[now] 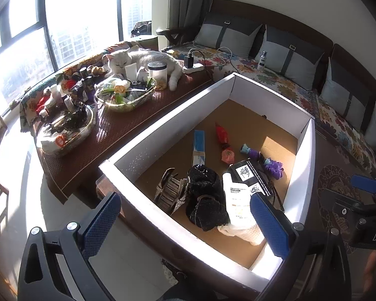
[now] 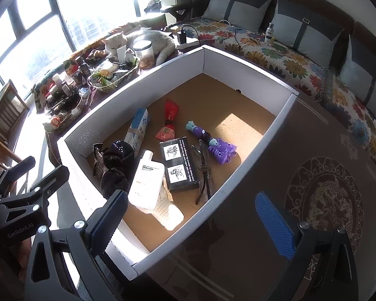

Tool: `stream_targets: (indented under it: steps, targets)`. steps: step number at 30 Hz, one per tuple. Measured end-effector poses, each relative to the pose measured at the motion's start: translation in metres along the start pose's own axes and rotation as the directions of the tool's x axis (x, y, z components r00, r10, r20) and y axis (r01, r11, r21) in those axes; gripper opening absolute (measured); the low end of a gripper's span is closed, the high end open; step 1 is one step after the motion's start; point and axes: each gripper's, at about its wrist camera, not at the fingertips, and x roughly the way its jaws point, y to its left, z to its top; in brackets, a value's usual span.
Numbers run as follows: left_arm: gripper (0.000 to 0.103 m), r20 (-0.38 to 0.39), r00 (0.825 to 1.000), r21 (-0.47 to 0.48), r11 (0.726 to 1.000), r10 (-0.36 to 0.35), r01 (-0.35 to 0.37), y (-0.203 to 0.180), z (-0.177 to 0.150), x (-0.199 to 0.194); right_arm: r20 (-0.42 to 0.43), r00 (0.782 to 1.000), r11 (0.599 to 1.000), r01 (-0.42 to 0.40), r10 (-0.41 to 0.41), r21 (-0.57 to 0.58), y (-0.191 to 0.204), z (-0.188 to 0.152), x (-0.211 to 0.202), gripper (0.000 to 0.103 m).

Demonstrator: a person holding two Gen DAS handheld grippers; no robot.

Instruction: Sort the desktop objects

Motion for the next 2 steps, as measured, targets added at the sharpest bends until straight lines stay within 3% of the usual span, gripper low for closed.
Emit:
stream_targets:
  steps: [2]
  targets:
    - [0.103, 0.019, 1.0, 0.031, 0.999, 0.025, -0.026, -0.0041, -0.0009, -0.0038, 0.005, 1.0, 1.0, 0.0, 0.0, -0.001, 0.0008, 0.0013, -0.0017, 0.102]
